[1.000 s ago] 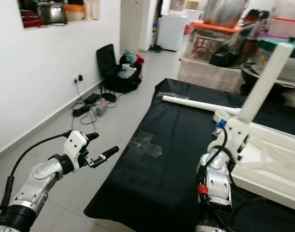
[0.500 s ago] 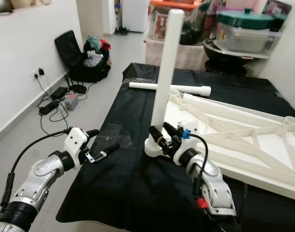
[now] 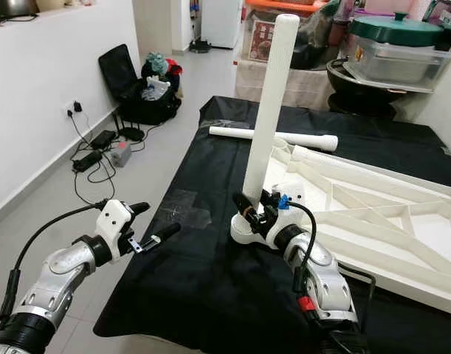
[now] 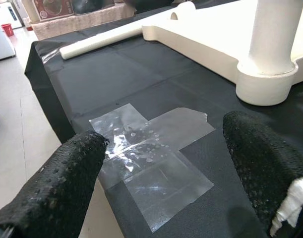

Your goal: Building children table

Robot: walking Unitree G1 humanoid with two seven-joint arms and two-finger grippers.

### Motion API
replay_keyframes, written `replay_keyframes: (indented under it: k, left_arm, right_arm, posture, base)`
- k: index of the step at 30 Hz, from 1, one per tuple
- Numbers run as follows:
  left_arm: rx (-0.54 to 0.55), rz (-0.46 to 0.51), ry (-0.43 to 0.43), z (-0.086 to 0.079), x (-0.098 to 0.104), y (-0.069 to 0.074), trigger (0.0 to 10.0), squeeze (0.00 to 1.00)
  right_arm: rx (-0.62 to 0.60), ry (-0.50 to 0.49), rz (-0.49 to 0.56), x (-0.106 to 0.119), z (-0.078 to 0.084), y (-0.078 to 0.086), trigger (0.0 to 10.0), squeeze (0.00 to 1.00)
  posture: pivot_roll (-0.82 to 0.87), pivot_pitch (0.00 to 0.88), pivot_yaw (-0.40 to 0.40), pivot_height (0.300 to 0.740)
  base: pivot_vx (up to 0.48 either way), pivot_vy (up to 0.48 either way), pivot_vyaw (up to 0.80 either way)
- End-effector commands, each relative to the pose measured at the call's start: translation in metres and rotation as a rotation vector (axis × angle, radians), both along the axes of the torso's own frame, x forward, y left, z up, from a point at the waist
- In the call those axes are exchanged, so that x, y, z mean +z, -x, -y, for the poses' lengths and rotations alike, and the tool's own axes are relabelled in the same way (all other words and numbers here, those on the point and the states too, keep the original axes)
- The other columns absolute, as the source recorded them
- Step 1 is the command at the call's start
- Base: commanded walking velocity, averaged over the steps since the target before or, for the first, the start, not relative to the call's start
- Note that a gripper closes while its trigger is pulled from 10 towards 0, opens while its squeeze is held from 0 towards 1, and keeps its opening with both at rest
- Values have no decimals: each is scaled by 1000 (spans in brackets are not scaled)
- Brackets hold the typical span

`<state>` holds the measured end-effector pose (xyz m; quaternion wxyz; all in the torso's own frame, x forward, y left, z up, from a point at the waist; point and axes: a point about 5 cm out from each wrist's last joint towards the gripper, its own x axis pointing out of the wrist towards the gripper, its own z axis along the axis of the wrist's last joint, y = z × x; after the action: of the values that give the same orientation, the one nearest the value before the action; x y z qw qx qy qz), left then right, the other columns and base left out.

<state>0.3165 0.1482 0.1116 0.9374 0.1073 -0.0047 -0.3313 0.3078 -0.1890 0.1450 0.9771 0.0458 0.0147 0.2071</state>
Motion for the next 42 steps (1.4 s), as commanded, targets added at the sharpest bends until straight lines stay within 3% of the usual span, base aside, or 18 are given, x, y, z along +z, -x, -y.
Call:
replay_keyframes:
  k: [1,4,5,10,18,20,23,24,26,27,28,30,32,33,36,42]
  left_arm:
    - [6,-7,-11,-4,-1,1,10000,0]
    - [7,-8,-11,-5,-1,2,10000,0]
    - [10,-11,-8,-4,-2,2,10000,0]
    - [7,-6,2,0,0,1,10000,0]
    - [46,17,24,-7,9,-4,10000,0]
    - [88,42,33,-10,11,-5,10000,0]
    - [88,42,33,-10,11,-5,10000,0]
    - [106,54,37,-11,11,-5,10000,0]
    - [141,75,69,-7,14,-4,10000,0]
    - [141,75,69,-7,14,-4,10000,0]
    - [156,71,88,-7,14,-2,10000,0]
    - [171,64,106,-8,14,-1,10000,0]
    - [171,64,106,-8,14,-1,10000,0]
    - [192,60,124,-10,13,2,10000,0]
    - [223,58,150,-12,14,8,10000,0]
    - [258,61,175,-9,13,19,10000,0]
  right_arm:
    - [-62,28,-37,-10,10,8,10000,0]
    - [-111,13,-52,-12,18,13,10000,0]
    - [-76,19,-34,-13,18,25,10000,0]
    - [-22,21,-39,-17,11,43,10000,0]
    - [29,54,-62,-22,4,51,10000,0]
    - [-78,120,-77,-27,14,50,10000,0]
    - [-78,120,-77,-27,14,50,10000,0]
    - [-139,143,-83,-29,20,49,10000,0]
    - [-413,142,-182,-37,34,48,10000,0]
    - [-413,142,-182,-37,34,48,10000,0]
    - [-509,136,-268,-44,38,49,10000,0]
    - [-568,134,-323,-48,40,52,10000,0]
    - [-568,134,-323,-48,40,52,10000,0]
    - [-606,142,-383,-52,39,55,10000,0]
    - [-640,240,-405,-50,32,65,10000,0]
    - [-614,258,-312,-34,20,68,10000,0]
  posture:
    - [14,0,-66,740]
    - [12,0,-65,740]
    - [-1,0,-56,740]
    - [-6,0,-52,740]
    - [-6,0,-54,740]
    - [-14,0,-56,740]
    - [-14,0,-56,740]
    - [-14,0,-56,740]
    - [-3,0,-67,740]
    - [-3,0,-67,740]
    - [-3,0,-65,740]
    - [-3,0,-64,740]
    - [-3,0,-64,740]
    - [-10,0,-59,740]
    - [-17,0,-53,740]
    - [-9,0,-60,740]
  base:
    - [0,0,0]
    - [0,0,0]
    - [0,0,0]
    - [0,0,0]
    - [0,0,0]
    - [0,0,0]
    - [0,0,0]
    - [0,0,0]
    - [0,0,0]
    - [0,0,0]
    - [0,0,0]
    - [0,0,0]
    - [0,0,0]
    - [0,0,0]
    - [0,0,0]
    - [0,0,0]
